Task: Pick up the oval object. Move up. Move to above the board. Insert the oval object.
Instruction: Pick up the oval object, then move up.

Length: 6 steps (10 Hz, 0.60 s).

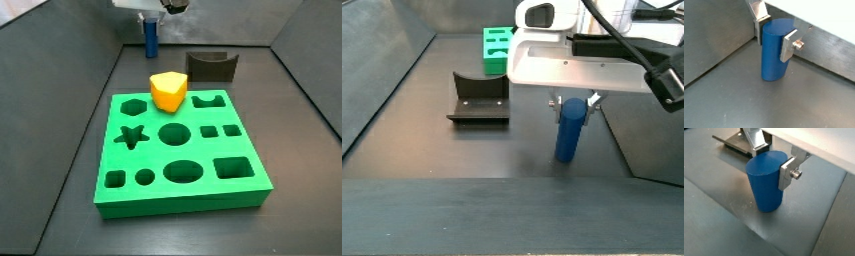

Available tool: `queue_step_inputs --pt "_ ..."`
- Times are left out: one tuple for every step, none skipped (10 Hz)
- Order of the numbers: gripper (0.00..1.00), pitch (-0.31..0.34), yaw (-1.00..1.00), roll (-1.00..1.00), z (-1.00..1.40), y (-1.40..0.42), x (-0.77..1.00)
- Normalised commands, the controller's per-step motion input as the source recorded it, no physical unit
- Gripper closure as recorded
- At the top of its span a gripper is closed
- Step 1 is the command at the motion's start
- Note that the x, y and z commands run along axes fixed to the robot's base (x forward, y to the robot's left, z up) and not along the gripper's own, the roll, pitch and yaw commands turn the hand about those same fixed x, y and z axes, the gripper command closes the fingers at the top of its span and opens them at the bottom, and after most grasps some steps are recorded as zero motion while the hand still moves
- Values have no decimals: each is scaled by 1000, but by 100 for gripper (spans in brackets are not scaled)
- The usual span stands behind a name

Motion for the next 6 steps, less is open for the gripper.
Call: queue_step_inputs --pt "100 0 0 0 0 0 0" --pt "100 0 0 0 0 0 0" --pt "100 0 0 0 0 0 0" --pt "100 0 0 0 833 0 0" --pt "100 12 -26 6 820 73 -35" --pt "100 24 -31 11 767 72 -48"
